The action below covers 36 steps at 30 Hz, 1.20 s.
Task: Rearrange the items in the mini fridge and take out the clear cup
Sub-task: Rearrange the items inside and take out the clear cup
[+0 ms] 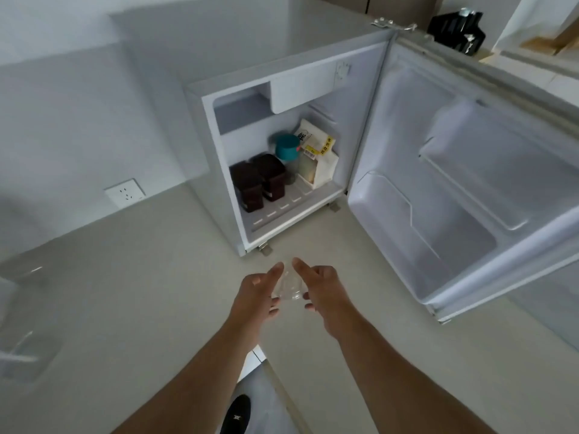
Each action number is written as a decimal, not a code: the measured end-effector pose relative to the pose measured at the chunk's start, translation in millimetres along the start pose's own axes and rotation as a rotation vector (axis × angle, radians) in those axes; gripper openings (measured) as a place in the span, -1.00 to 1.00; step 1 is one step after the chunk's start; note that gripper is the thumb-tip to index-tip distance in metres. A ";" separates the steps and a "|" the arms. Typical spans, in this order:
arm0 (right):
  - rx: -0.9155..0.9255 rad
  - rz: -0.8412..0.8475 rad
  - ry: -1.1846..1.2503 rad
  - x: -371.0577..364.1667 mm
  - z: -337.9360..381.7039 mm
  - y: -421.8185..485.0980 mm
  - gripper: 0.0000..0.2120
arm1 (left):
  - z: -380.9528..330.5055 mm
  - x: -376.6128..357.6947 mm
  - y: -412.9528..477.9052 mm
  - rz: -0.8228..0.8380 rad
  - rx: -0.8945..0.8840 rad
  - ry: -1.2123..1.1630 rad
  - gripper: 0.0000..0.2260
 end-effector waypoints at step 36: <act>-0.182 -0.027 -0.006 -220.9 -28.3 136.6 -0.48 | 27.2 211.6 154.4 -0.039 0.138 -0.042 -0.78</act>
Point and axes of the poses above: each hand's wrist, its own y-axis towards the middle knuckle, its own x-axis out of the back of the hand, z = x × y, the point moved 10 cm from there along y, towards the middle knuckle, and after that the axes turned 6 degrees about z, right-handed, at the moved point
